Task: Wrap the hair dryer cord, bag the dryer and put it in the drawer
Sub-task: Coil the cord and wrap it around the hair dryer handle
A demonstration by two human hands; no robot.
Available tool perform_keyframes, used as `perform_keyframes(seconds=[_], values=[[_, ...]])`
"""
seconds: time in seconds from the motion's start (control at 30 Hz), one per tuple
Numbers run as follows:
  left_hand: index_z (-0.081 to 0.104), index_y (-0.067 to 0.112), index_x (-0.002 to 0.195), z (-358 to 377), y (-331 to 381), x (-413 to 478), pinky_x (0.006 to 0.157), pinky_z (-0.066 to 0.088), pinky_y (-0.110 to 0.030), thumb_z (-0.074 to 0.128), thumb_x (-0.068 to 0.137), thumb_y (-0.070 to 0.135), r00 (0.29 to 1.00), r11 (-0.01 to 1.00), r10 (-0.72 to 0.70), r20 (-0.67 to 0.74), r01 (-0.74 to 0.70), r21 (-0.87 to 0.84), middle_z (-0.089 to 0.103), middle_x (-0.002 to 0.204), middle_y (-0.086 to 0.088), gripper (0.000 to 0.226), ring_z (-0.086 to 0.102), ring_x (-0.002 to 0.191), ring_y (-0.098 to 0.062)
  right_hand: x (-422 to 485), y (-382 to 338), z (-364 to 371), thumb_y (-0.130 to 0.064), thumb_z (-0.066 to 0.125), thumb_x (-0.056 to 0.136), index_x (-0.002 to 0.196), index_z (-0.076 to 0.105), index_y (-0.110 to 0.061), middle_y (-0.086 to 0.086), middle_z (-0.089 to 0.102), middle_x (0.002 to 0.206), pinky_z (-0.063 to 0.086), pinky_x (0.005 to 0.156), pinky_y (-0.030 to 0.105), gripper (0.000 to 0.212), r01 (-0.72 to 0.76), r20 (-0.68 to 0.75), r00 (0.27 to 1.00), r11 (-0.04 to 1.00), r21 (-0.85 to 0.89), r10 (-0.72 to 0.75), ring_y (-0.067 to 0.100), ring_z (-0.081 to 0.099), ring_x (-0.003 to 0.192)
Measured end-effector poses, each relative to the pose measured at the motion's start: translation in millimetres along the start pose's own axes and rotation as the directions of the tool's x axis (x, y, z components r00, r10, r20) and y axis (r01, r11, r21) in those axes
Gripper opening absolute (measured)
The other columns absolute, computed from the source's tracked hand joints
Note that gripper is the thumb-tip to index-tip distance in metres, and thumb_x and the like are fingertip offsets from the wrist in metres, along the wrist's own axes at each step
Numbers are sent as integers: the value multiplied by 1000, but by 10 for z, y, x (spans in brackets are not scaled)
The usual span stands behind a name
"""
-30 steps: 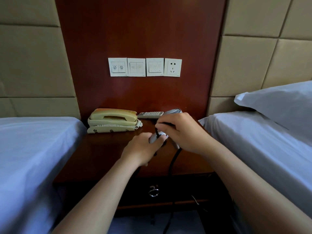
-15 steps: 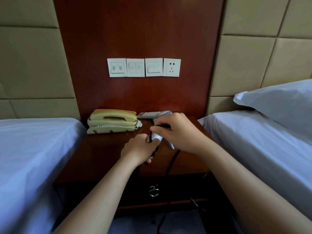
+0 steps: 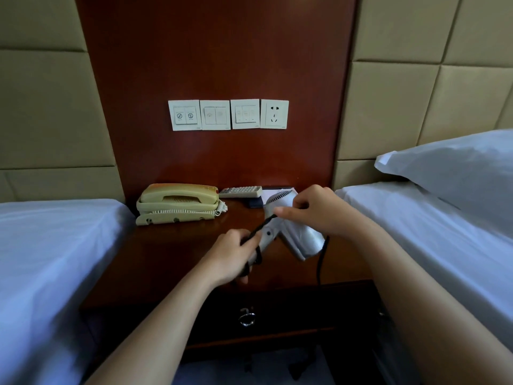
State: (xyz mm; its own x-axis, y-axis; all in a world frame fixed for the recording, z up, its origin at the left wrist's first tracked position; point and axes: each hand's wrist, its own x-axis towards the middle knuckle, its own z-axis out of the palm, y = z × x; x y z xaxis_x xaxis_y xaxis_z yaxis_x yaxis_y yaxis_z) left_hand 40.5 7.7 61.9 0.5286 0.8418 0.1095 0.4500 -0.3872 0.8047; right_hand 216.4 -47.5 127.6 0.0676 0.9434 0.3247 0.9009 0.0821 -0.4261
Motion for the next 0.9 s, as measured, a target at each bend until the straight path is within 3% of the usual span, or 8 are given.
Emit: perform_keyframes(seconds=[0.27,0.47,0.57,0.6,0.67,0.73,0.8,0.9], values=[[41,5,81,-71,43,-90,41,42,-24,41,98,36,956,987,-77,285,114,-116,55,46,-9,35,51,34,-19,-19,256,-127,-61,65,71,54,52,-9,-2,41,48,28,50,29,56,-18,-181,983,992,-128,-6,13,40,51],[35,7,81,-105,98,-206,33,37,-21,41,98,27,927,937,-81,366,196,-289,50,51,-18,27,46,29,-20,-39,516,-98,-26,68,84,42,42,-17,-13,31,37,20,43,16,50,-84,1,996,940,331,88,3,25,38],[56,1,61,-113,92,-198,33,34,-19,39,97,23,936,873,25,352,151,-463,49,49,-17,45,45,27,-21,-82,511,-18,5,56,87,47,63,-22,-14,43,38,35,44,16,49,-178,90,983,931,320,157,-3,34,36],[59,2,58,-114,70,-176,33,35,-20,39,95,25,942,839,46,332,144,-525,50,47,-18,48,45,28,-21,-113,457,6,11,49,90,71,72,-11,-8,55,49,45,53,22,37,-198,101,980,921,335,174,-5,46,42],[60,-4,67,-131,10,-126,33,36,-22,41,90,34,946,760,55,318,166,-628,49,49,-18,48,44,30,-23,-163,289,9,15,39,92,114,48,27,34,63,100,44,76,41,27,-220,151,972,927,303,181,19,66,98],[57,-6,74,-160,-42,-106,32,34,-20,41,82,43,939,698,65,339,200,-687,47,48,-16,52,42,28,-22,-149,214,75,11,45,91,123,42,24,39,47,129,35,92,41,35,-173,169,978,931,322,123,41,45,124],[54,-3,76,-191,-85,-99,33,34,-18,36,83,45,948,658,54,314,202,-725,46,46,-13,52,42,27,-20,-164,189,214,-13,56,91,111,61,-2,23,61,116,42,96,48,23,-78,111,993,958,275,49,34,56,111],[50,3,79,-243,-109,-80,34,33,-17,26,93,44,968,645,-11,249,197,-738,47,45,-9,49,43,28,-17,-65,266,350,-44,54,90,58,53,-14,5,54,59,43,60,36,44,-72,210,977,989,128,44,12,53,55]])
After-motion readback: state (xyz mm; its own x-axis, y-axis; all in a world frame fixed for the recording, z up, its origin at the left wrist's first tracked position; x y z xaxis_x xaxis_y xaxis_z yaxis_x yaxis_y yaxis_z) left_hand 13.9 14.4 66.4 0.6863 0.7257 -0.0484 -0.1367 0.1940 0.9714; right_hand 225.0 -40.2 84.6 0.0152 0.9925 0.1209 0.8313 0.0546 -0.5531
